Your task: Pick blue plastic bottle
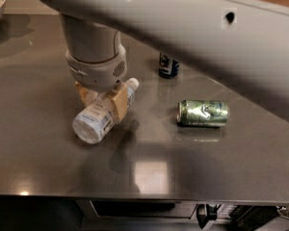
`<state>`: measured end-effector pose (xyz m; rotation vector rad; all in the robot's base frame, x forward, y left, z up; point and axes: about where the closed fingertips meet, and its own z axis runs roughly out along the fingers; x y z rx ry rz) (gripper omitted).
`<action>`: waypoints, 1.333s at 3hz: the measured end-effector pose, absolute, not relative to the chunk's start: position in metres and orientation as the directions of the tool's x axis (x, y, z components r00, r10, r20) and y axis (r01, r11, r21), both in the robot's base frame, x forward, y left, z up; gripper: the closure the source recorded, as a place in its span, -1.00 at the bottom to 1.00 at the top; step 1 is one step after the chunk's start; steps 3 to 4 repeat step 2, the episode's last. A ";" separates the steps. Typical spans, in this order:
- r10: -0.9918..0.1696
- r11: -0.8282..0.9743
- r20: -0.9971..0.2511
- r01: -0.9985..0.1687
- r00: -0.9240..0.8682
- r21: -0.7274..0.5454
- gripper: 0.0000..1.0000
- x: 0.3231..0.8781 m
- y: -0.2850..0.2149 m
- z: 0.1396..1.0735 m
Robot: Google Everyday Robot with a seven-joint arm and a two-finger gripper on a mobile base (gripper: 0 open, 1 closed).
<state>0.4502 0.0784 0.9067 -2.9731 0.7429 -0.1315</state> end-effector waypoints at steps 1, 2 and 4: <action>-0.456 -0.882 0.115 -0.431 0.883 -0.188 1.00 0.453 0.083 0.965; -0.455 -0.880 0.122 -0.425 0.882 -0.214 1.00 0.454 0.088 0.970; -0.455 -0.880 0.122 -0.425 0.882 -0.214 1.00 0.454 0.088 0.970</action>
Offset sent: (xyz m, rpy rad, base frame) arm -0.0055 -0.0175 0.0755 -0.0042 -0.0566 0.0209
